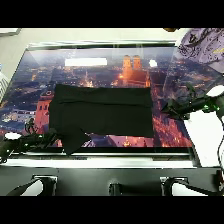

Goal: Fold the clothes and pants, and hang the long-sleeved shirts on hangers.

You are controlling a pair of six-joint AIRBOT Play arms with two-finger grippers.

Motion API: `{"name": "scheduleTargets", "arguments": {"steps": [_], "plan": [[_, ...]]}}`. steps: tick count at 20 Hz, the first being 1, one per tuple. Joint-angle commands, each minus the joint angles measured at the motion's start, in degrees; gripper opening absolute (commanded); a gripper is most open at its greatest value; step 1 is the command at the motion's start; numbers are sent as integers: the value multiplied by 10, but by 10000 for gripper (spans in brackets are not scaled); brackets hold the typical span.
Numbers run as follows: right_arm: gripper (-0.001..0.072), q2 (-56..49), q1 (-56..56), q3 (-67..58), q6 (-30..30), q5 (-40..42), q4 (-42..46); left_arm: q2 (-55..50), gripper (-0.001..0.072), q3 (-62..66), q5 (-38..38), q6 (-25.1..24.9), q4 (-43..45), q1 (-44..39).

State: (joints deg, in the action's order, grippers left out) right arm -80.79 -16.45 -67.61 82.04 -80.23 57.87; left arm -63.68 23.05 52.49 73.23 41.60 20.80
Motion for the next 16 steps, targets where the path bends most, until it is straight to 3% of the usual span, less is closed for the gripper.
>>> {"name": "scheduleTargets", "arguments": {"steps": [1, 6, 10, 16], "plan": [[489, 1, -17, 2, 3, -18, 35, -9, 17, 1, -2, 0, -15, -10], [494, 0, -50, 95, -21, 28, 10, -9, 17, 1, 4, 0, -15, -10], [495, 0, -50, 210, -76, 83, -83, -9, 17, 0, 11, 0, -15, -10], [495, 0, -50, 280, -120, 108, -137, -9, 17, 0, 17, 0, -15, -10]]}}
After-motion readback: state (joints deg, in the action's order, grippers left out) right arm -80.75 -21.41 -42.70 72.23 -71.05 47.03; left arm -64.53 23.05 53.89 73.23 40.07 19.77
